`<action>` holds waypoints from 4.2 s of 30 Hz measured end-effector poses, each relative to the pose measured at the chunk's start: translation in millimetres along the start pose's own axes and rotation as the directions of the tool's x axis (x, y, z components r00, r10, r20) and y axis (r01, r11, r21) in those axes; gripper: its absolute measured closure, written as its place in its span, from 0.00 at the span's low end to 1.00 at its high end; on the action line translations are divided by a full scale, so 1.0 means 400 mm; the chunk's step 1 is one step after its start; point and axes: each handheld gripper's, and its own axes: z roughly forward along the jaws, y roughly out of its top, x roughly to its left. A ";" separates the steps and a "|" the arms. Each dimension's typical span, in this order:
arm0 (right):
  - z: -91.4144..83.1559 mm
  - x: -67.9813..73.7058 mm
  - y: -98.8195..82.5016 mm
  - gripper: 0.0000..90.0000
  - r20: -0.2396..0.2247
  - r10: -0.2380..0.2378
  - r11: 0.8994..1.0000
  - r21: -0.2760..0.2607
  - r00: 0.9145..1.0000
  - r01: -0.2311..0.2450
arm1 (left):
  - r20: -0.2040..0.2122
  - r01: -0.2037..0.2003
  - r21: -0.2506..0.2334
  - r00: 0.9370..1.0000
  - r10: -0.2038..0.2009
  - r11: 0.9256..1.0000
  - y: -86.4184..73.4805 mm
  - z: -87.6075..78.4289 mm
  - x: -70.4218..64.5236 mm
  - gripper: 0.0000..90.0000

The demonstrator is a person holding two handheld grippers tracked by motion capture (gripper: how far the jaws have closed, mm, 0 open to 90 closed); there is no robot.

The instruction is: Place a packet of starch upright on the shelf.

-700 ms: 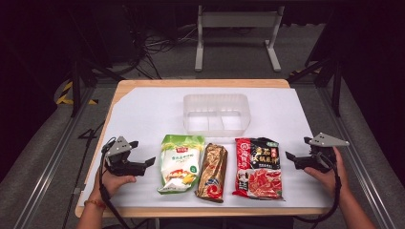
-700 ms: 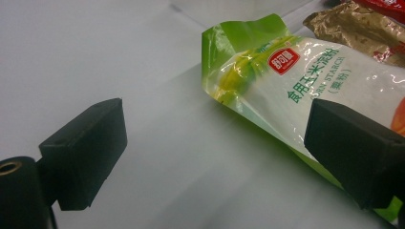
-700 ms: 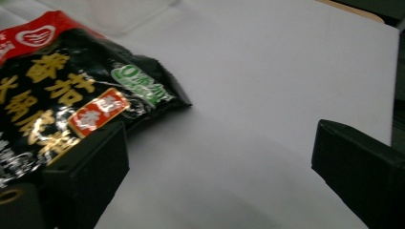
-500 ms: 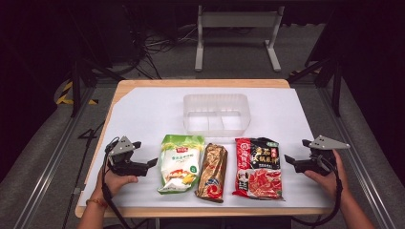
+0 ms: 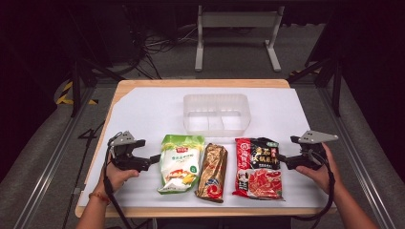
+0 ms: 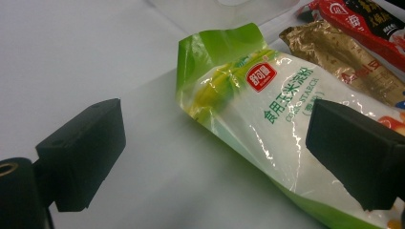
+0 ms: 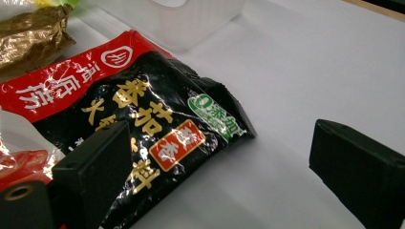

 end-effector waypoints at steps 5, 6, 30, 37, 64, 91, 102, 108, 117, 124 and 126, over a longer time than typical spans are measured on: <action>0.008 0.009 0.022 0.09 -0.013 -0.002 1.000 -0.003 1.000 0.002 | 0.014 0.003 0.053 1.000 -0.003 0.999 0.014 0.039 0.006 0.07; 0.009 0.010 0.022 0.09 -0.016 0.000 1.000 -0.009 1.000 0.000 | 0.024 0.012 0.065 1.000 -0.014 0.998 0.019 0.051 0.011 0.07; 0.024 0.019 -0.040 0.11 -0.058 -0.019 1.000 -0.005 0.998 0.019 | 0.129 -0.021 0.195 0.992 -0.005 0.981 0.057 0.194 -0.016 0.07; 0.027 0.027 -0.042 0.13 -0.091 -0.024 1.000 -0.013 0.996 0.023 | 0.053 0.021 0.173 0.998 -0.030 0.985 0.060 0.177 -0.018 0.39; 0.015 0.027 -0.043 0.14 -0.084 -0.022 1.000 -0.023 0.996 0.021 | 0.086 -0.047 0.009 0.995 0.046 0.999 0.098 0.061 -0.112 0.92; 0.018 0.025 -0.045 0.14 -0.083 -0.013 1.000 -0.020 0.996 0.011 | 0.047 -0.123 -0.199 0.990 0.135 0.972 0.145 -0.073 -0.183 0.95; 0.016 0.025 -0.045 0.13 -0.082 -0.007 1.000 -0.027 0.997 0.005 | -0.009 -0.108 -0.291 0.994 0.110 0.951 0.166 -0.096 -0.190 0.96; 0.017 0.027 -0.046 0.13 -0.082 0.000 1.000 -0.030 0.997 -0.003 | -0.003 -0.096 -0.349 0.995 0.101 0.932 0.205 -0.089 -0.190 0.96; 0.013 0.025 -0.048 0.13 -0.069 0.005 0.999 -0.038 0.998 -0.008 | -0.019 -0.096 -0.388 0.995 0.096 0.917 0.272 -0.078 -0.186 0.96; 0.015 0.025 -0.052 0.13 -0.068 0.004 1.000 -0.029 0.998 -0.006 | -0.018 -0.077 -0.410 0.997 0.076 0.909 0.323 -0.044 -0.175 0.96; 0.015 0.026 -0.051 0.13 -0.067 0.001 1.000 -0.028 0.998 -0.003 | -0.016 -0.069 -0.413 0.998 0.069 0.908 0.334 -0.032 -0.173 0.96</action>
